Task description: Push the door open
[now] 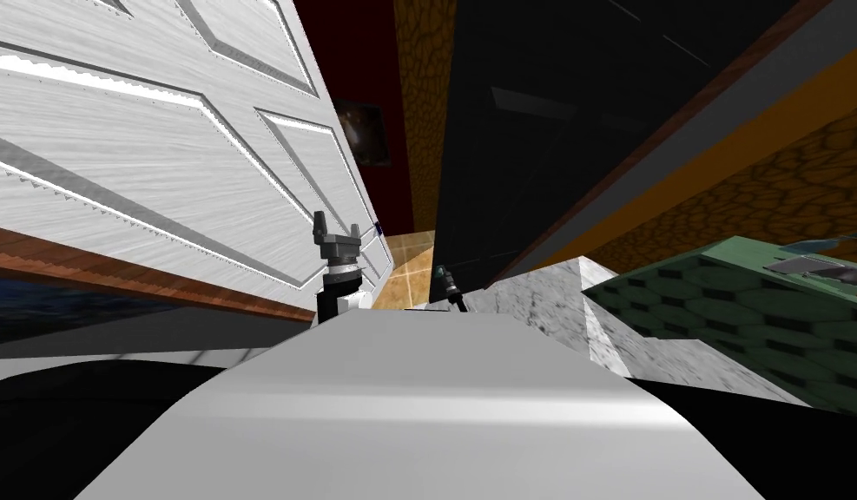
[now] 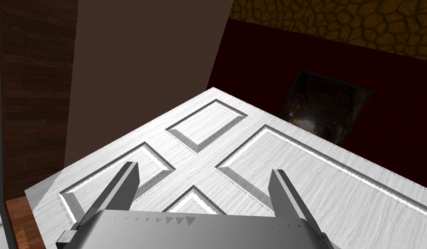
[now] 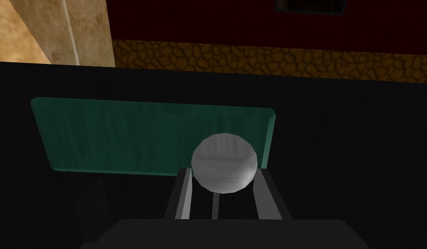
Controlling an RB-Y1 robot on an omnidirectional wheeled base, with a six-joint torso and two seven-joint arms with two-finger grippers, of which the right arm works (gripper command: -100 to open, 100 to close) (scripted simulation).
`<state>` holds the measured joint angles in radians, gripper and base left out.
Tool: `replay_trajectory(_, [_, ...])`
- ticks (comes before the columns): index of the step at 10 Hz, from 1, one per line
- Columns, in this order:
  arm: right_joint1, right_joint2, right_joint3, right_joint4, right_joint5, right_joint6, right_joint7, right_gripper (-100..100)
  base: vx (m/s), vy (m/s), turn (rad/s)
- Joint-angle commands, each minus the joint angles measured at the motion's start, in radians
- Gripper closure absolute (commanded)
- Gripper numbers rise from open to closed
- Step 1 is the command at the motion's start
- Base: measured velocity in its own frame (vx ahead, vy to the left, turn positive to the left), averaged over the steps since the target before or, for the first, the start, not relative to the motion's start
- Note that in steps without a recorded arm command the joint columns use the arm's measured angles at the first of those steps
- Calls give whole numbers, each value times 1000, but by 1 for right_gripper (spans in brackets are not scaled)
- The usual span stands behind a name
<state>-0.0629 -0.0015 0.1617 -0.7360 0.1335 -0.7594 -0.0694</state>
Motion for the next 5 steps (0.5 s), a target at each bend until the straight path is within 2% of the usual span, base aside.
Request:
replay_trajectory(1, [-6, -15, -18, -9, -8, 3, 6, 100, 174, 92, -65])
replay_trajectory(3, [-8, -30, -35, -8, -17, 2, 14, 100, 205, 85, -76])
replay_trajectory(4, [7, -37, -20, -28, -12, 9, 5, -100, -28, 9, -31])
replay_trajectory(5, [7, -37, -20, -28, -12, 9, 5, -100, -143, -8, 4])
